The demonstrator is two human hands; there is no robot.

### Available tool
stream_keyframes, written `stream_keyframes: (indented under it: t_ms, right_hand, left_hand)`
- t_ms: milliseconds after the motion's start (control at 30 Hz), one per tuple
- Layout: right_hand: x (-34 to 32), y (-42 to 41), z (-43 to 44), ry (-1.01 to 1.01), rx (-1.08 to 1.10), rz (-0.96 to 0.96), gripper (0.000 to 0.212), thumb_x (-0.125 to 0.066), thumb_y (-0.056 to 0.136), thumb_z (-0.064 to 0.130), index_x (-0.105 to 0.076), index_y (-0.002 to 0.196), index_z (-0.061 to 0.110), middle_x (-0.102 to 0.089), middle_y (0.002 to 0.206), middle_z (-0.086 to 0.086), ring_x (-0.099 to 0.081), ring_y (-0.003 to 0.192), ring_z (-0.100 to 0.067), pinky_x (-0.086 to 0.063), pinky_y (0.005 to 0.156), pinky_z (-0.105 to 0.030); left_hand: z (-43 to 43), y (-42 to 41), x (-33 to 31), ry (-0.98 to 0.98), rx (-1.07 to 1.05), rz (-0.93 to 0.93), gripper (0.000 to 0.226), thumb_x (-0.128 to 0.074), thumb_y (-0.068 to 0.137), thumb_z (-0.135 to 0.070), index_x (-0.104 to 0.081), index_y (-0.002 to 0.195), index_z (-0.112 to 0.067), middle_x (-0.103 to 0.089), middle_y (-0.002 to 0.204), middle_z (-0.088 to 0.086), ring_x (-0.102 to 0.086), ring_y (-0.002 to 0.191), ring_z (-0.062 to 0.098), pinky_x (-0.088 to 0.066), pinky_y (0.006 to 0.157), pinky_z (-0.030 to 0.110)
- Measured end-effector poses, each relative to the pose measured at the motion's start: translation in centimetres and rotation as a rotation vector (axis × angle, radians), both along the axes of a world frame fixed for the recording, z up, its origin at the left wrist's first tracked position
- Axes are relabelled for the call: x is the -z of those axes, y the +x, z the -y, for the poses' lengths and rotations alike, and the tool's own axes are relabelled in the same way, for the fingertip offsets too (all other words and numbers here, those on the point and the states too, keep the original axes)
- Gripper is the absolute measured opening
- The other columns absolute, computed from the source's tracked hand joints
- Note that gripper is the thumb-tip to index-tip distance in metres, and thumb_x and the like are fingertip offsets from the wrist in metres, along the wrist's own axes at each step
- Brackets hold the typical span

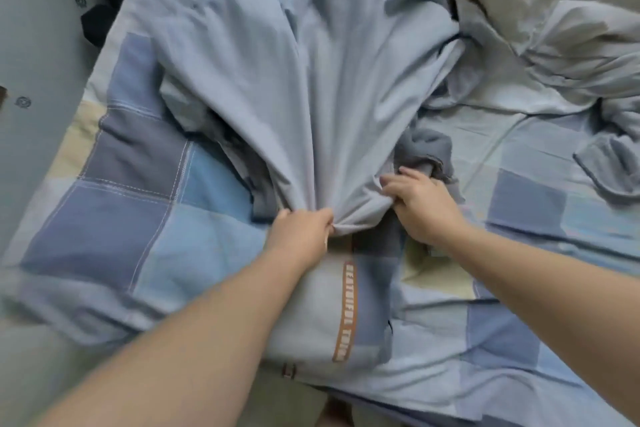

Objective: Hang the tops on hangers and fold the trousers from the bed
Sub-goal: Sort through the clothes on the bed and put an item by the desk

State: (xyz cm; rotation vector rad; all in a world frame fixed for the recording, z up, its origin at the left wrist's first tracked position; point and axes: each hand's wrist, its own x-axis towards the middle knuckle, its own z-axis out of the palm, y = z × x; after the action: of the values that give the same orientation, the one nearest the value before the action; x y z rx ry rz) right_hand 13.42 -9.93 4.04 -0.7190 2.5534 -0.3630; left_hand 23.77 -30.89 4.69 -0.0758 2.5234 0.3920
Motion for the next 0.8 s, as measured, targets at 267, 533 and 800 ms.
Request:
stream_keyframes:
  t_ms: [267,533,800]
  right_hand:
    - [-4.1,15.8,-10.8,0.182,-0.057,0.308,0.031,-0.052,0.098,0.021,-0.065,0.124,0.033,-0.049,0.147,0.021,-0.031,0.147,-0.020,-0.021,0.114,-0.044]
    - [-7.0,18.9,-15.0,0.138,0.047,0.481,0.032,-0.051,0.100,0.037,-0.060,0.131,0.035,-0.055,0.143,0.014,-0.036,0.144,-0.016,-0.023,0.118,-0.050]
    - [-5.9,5.3,-9.8,-0.060,0.275,0.278,0.062,-0.061,0.096,0.035,-0.037,0.153,0.026,-0.048,0.150,0.000,-0.044,0.135,-0.022,-0.038,0.109,-0.039]
  left_hand:
    - [-10.0,14.7,-5.6,0.130,0.008,0.303,0.017,-0.042,0.105,-0.035,-0.049,0.094,-0.024,-0.067,0.112,0.011,-0.060,0.104,0.036,-0.039,0.086,0.041]
    - [-11.6,13.6,-8.3,0.181,-0.097,0.369,0.025,-0.051,0.098,-0.050,-0.053,0.090,-0.027,-0.066,0.110,0.005,-0.060,0.106,0.030,-0.046,0.081,0.038]
    - [-6.3,-3.3,-5.6,-0.059,0.068,-0.210,0.044,-0.060,0.093,-0.043,-0.050,0.132,-0.023,-0.043,0.148,0.002,-0.035,0.138,0.027,-0.034,0.106,0.040]
